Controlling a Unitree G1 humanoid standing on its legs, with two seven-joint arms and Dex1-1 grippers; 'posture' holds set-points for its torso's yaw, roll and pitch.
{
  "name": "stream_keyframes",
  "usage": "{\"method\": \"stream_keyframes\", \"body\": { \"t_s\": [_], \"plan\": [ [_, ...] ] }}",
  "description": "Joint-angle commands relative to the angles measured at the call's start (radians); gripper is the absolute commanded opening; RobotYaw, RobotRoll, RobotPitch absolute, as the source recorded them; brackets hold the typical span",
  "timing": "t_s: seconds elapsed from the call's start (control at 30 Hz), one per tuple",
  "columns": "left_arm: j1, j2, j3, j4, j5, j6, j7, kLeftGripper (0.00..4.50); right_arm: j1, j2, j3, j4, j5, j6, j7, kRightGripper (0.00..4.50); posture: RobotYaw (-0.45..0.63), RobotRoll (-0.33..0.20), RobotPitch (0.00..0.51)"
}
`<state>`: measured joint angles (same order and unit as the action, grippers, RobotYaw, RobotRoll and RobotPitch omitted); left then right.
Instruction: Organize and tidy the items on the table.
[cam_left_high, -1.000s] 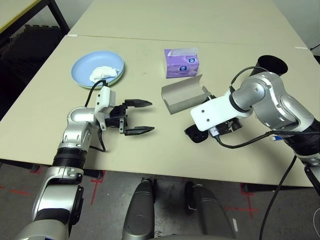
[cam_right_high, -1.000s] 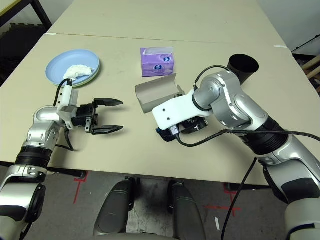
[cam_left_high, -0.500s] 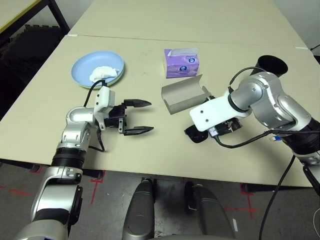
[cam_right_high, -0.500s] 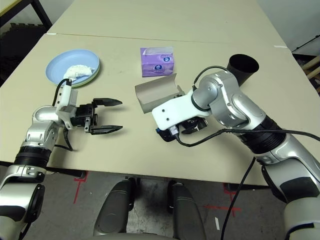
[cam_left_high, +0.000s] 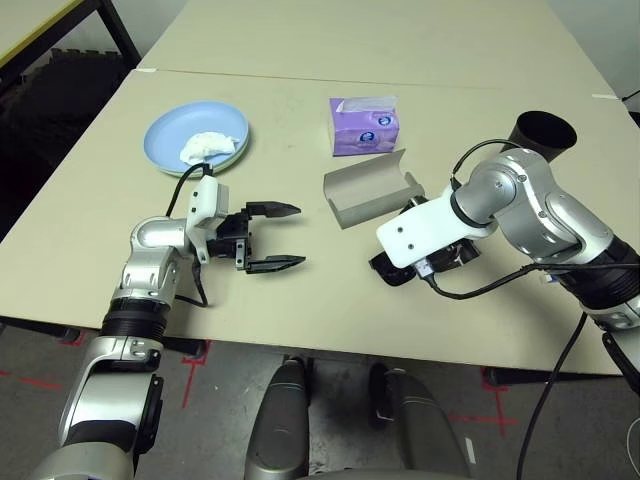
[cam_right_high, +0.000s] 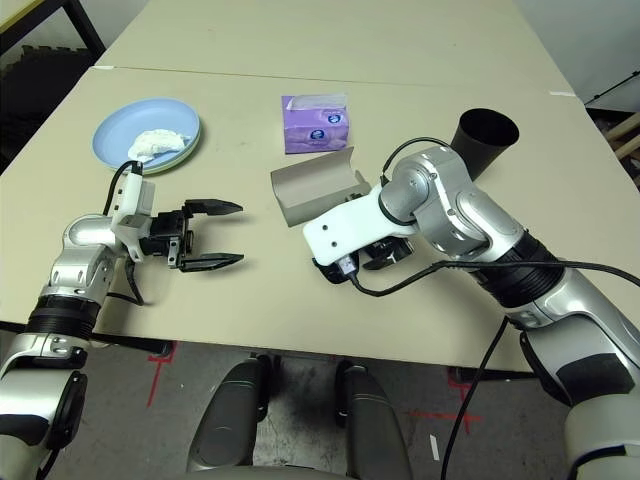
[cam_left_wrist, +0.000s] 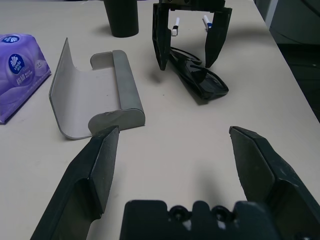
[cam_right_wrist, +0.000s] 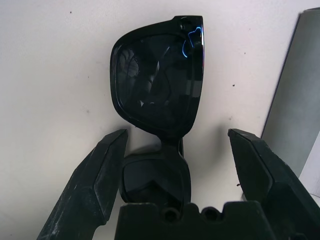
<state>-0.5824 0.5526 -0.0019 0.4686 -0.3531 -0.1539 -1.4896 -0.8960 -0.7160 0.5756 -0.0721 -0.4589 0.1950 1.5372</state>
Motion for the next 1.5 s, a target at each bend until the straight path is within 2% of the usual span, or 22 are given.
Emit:
{"method": "stream_keyframes", "body": {
  "t_s": [0.03, 0.33, 1.07, 1.4, 1.5],
  "plan": [
    [0.017, 0.009, -0.012, -0.025, 0.008, -0.006, -0.003, 4.5, 0.013, -0.004, 0.01, 0.006, -0.01, -0.015, -0.004, 3.91, 0.27, 0.0, 0.198],
    [0.015, 0.009, -0.009, -0.018, 0.009, -0.009, 0.001, 4.5, 0.015, -0.004, 0.007, 0.016, -0.005, -0.033, -0.002, 0.49, 0.26, 0.0, 0.195],
    [-0.006, 0.008, -0.008, 0.009, 0.012, -0.02, -0.003, 4.5, -0.121, -0.054, -0.076, 0.067, 0.105, -0.09, 0.057, 0.44, 0.24, 0.0, 0.177],
    [-0.009, 0.015, -0.003, 0.012, 0.014, -0.03, 0.013, 4.5, -0.255, 0.061, -0.05, 0.324, 0.044, -0.167, -0.081, 0.44, 0.24, 0.0, 0.176],
    [-0.006, 0.018, 0.001, 0.009, 0.014, -0.025, 0.03, 4.5, -0.318, 0.14, -0.032, 0.455, 0.007, -0.201, -0.152, 0.44, 0.25, 0.0, 0.178]
  ]
}}
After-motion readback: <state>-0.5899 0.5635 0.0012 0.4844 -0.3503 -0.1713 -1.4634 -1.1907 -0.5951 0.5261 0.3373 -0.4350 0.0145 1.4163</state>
